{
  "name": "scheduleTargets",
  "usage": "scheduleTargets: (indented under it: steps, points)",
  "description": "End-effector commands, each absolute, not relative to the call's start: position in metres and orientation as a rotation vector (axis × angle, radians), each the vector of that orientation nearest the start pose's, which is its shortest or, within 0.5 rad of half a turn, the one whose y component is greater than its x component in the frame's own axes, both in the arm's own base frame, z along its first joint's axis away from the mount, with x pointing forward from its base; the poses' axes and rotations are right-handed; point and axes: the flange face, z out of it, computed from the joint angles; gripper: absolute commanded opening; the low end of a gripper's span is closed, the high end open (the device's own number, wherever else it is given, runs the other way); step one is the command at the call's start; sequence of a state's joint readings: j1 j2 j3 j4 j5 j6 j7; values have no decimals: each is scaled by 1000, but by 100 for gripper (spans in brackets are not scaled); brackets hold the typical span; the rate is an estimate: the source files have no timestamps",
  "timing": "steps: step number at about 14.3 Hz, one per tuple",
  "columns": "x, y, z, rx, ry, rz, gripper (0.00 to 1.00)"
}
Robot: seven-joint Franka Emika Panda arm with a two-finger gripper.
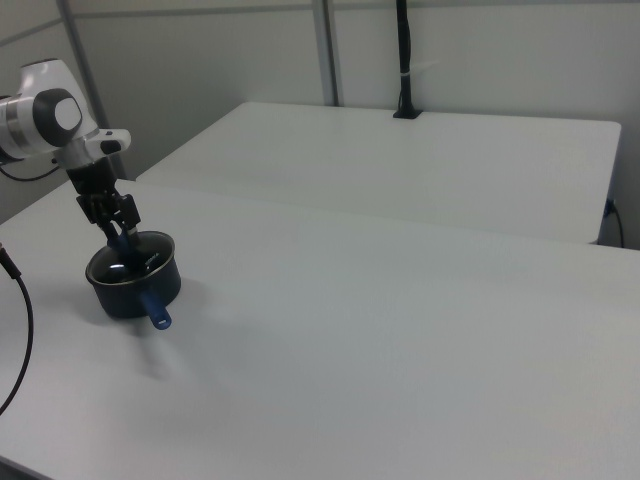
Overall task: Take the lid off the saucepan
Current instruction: 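Lift the glass lid off the saucepan and carry it beside the pan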
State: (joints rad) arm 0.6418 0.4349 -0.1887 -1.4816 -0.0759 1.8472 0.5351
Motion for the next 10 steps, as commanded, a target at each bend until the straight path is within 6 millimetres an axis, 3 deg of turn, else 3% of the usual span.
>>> scheduleTargets:
  steps: [1, 4, 7, 10]
  points:
    - [608, 287, 456, -3275, 149, -90, 38]
    - [614, 260, 481, -3230, 216, -113, 37]
    - [630, 197, 485, -3207, 317, -15, 35]
    - [652, 107, 480, -3178, 404, 25, 35]
